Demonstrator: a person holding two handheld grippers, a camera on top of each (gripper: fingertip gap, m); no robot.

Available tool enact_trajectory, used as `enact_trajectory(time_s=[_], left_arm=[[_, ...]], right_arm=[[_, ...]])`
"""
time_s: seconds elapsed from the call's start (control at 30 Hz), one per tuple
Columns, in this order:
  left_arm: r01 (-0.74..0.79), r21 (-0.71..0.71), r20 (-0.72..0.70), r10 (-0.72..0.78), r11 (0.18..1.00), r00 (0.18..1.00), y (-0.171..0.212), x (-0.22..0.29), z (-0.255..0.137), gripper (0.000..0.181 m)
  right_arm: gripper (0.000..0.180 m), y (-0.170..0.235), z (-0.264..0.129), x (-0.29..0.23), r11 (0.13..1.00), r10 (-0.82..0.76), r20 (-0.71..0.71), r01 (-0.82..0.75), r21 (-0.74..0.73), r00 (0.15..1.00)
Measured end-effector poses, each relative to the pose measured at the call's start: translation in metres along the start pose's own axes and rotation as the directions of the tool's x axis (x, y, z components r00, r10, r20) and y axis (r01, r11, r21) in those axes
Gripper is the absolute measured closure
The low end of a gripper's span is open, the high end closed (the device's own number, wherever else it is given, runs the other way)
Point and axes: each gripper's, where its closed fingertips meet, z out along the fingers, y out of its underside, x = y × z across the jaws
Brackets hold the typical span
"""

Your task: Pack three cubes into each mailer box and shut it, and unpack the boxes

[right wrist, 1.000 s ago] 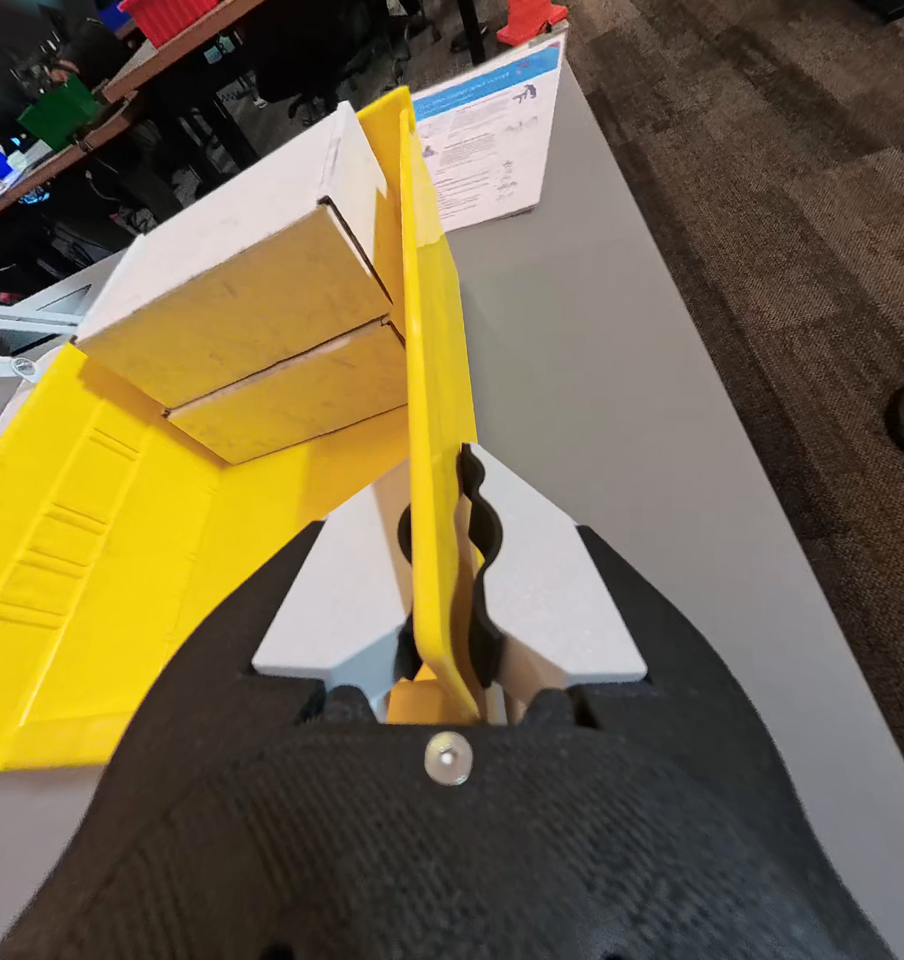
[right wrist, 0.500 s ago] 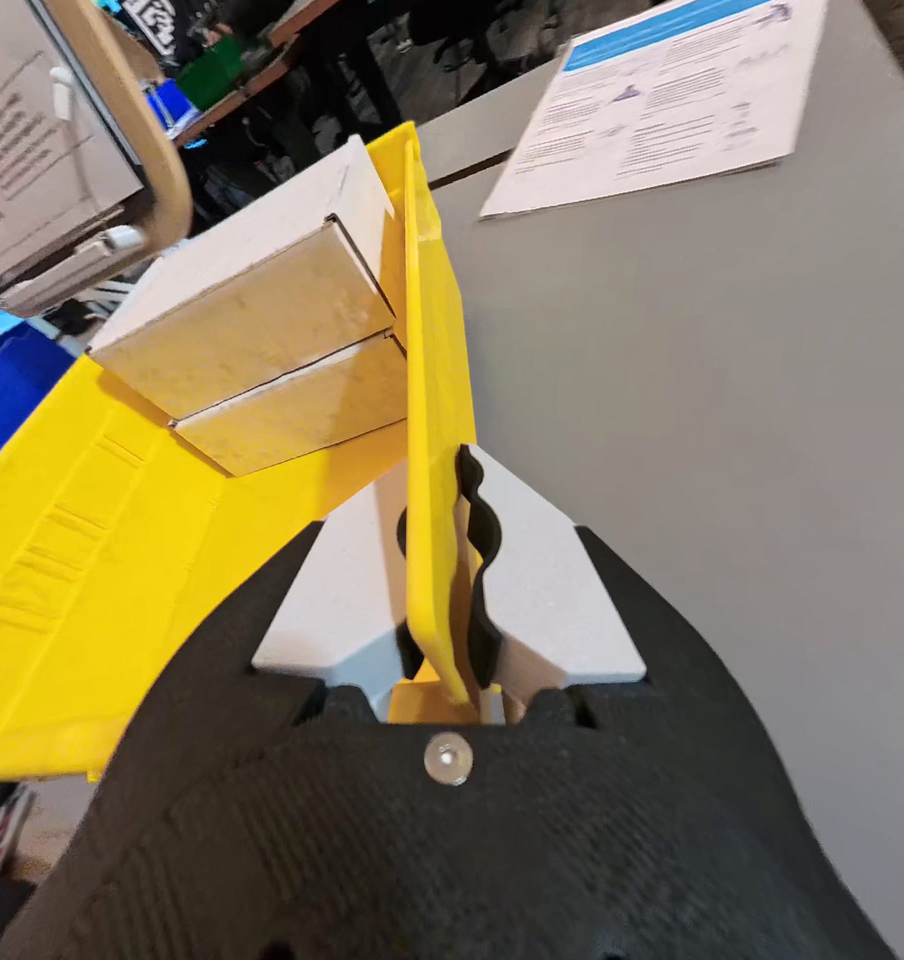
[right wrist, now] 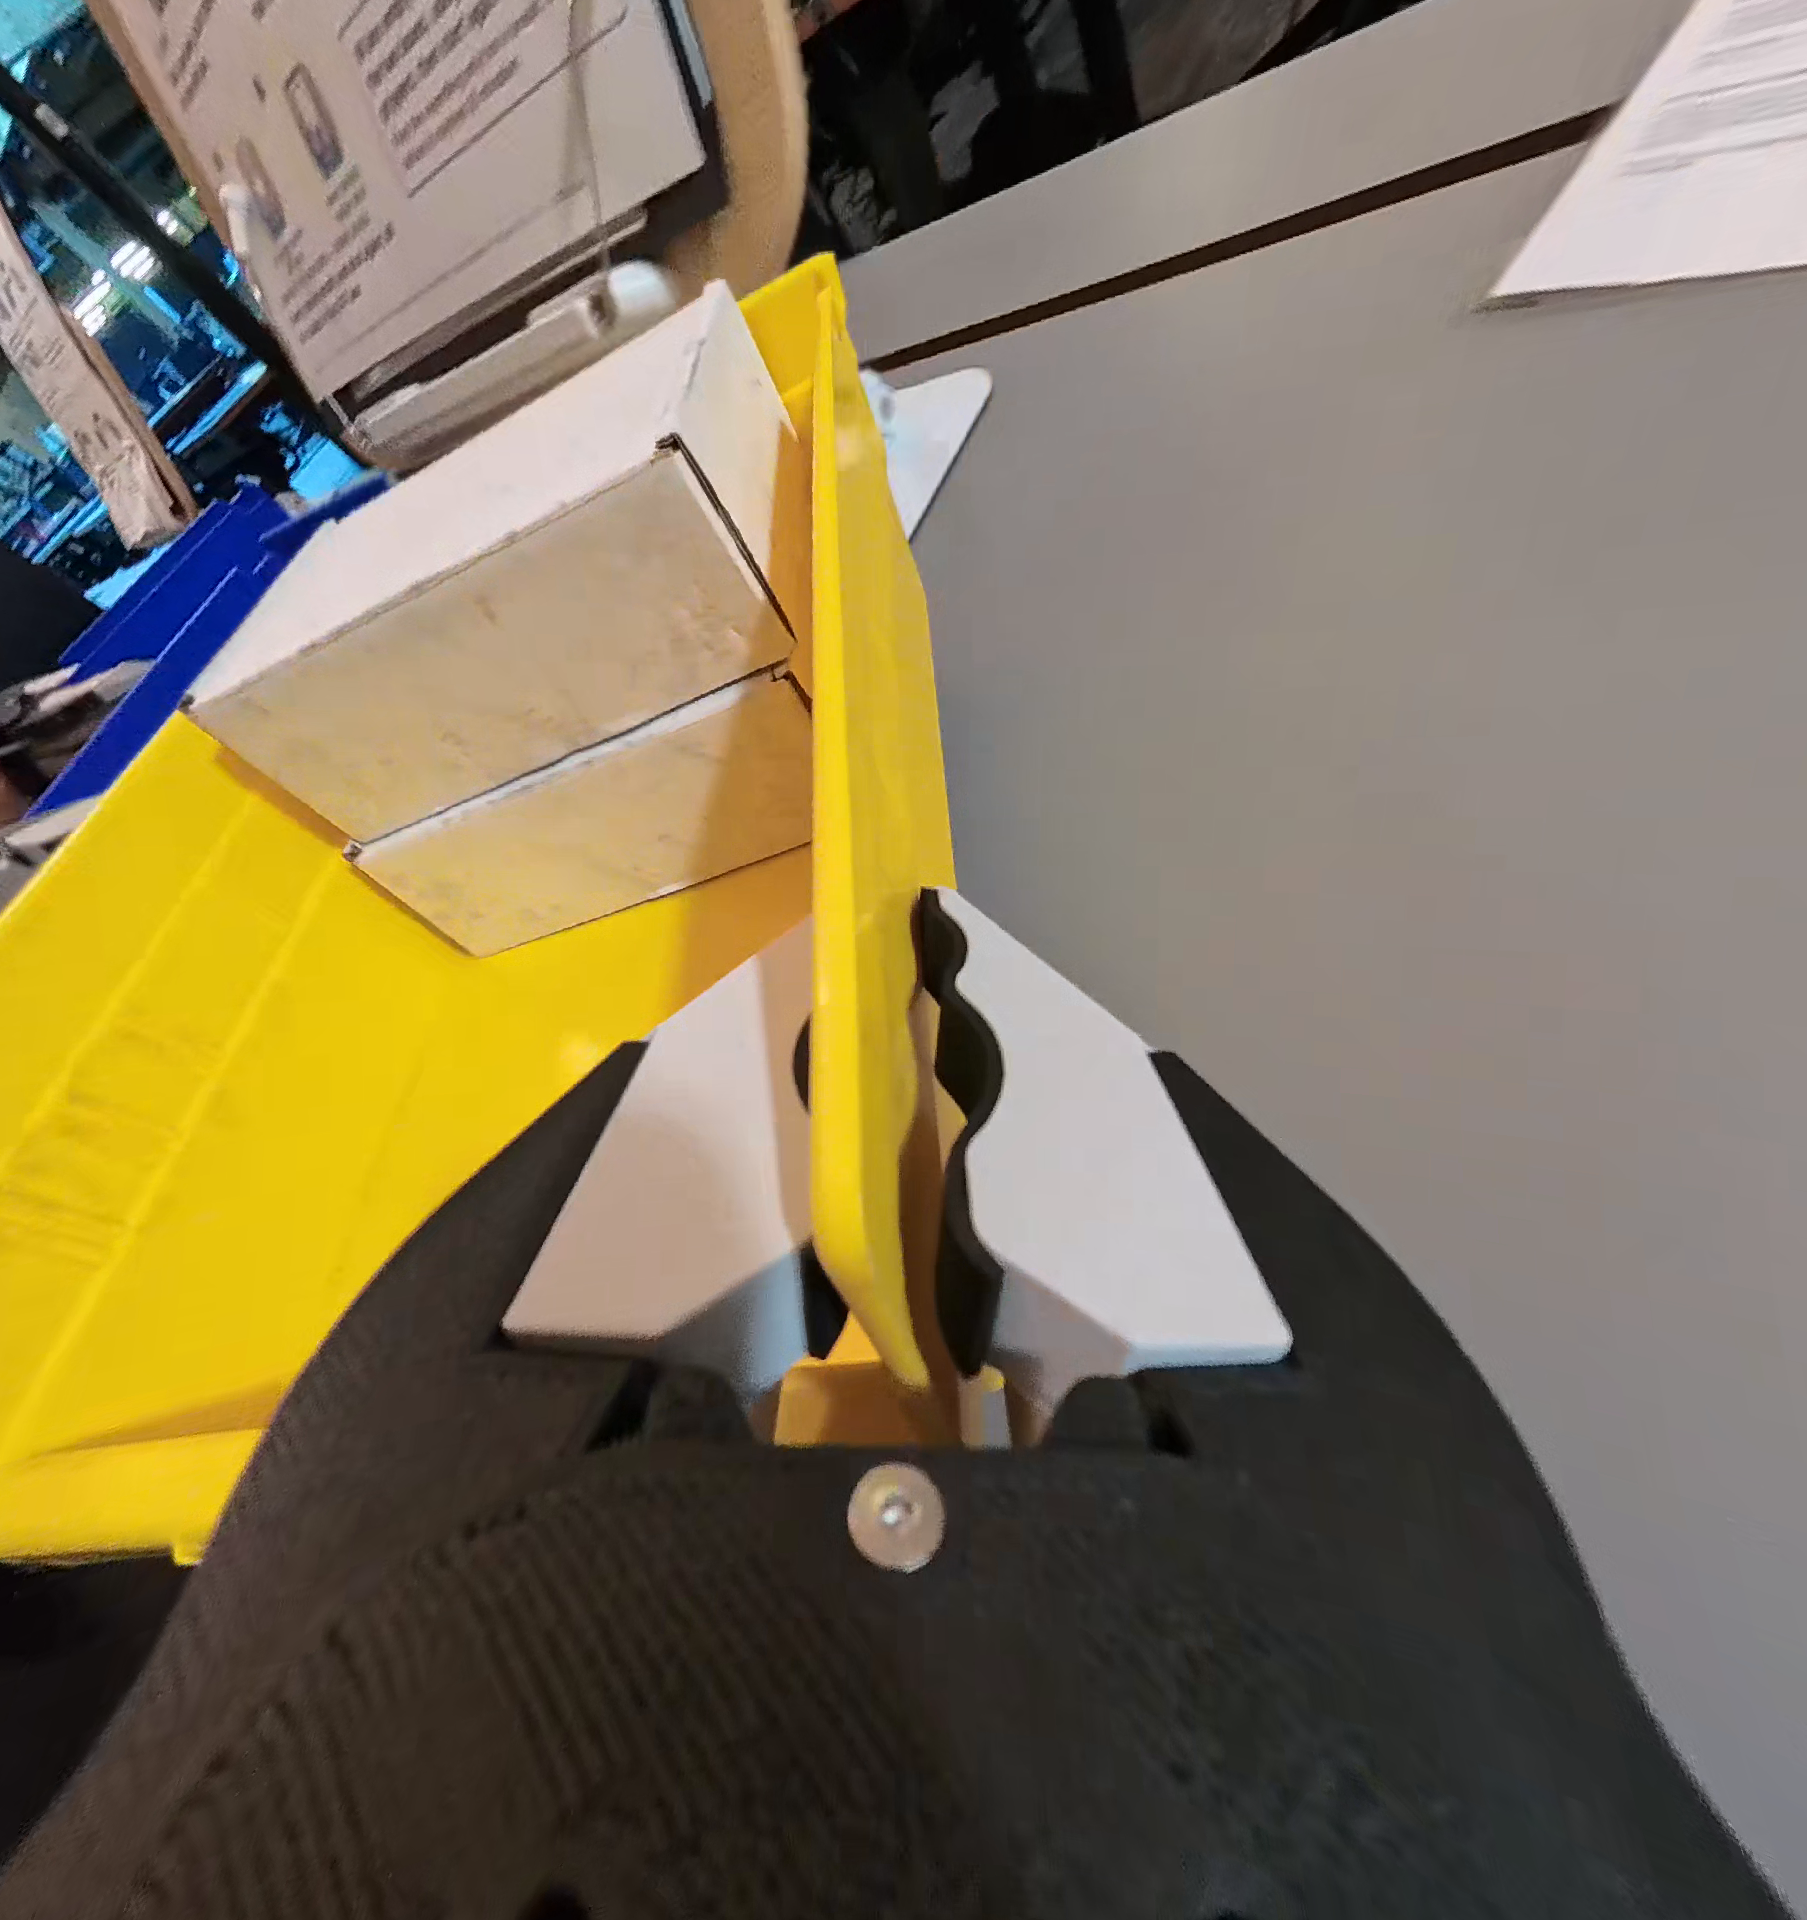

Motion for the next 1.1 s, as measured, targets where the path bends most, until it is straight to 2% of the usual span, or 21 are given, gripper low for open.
enact_trajectory(time_s=[0.17,0.3,0.57,0.73,0.87,1.0,1.1], left_arm=[[0.001,0.021,0.011,-0.002,1.000,1.000,-0.011,-0.020,-0.012,0.177],[0.094,0.039,0.009,-0.095,0.995,0.995,-0.026,-0.052,-0.030,0.179],[0.137,0.116,0.202,-0.158,0.984,0.967,-0.051,-0.164,-0.091,0.180],[0.134,0.154,0.317,-0.177,0.979,0.932,-0.050,-0.216,-0.132,0.181],[0.104,0.137,0.374,-0.149,0.985,0.915,-0.042,-0.235,-0.146,0.181],[0.130,0.156,0.378,-0.181,0.979,0.908,-0.037,-0.244,-0.155,0.181],[0.137,0.163,0.375,-0.189,0.977,0.908,-0.035,-0.246,-0.157,0.181]], right_arm=[[0.175,0.018,0.035,-0.040,0.996,-0.044,0.076,0.050,-0.077,0.996],[0.173,0.028,0.079,-0.085,0.984,-0.099,0.155,0.120,-0.129,0.983],[0.174,0.046,0.215,-0.218,0.954,-0.172,0.330,0.240,-0.180,0.928],[0.174,0.053,0.300,-0.302,0.955,-0.182,0.298,0.240,-0.172,0.937],[0.173,0.066,0.353,-0.345,0.983,-0.144,0.203,0.164,-0.083,0.969],[0.165,0.084,0.378,-0.383,0.995,-0.104,0.088,0.104,-0.003,0.991],[0.147,0.103,0.380,-0.421,0.999,-0.053,0.089,0.053,0.005,0.995]])
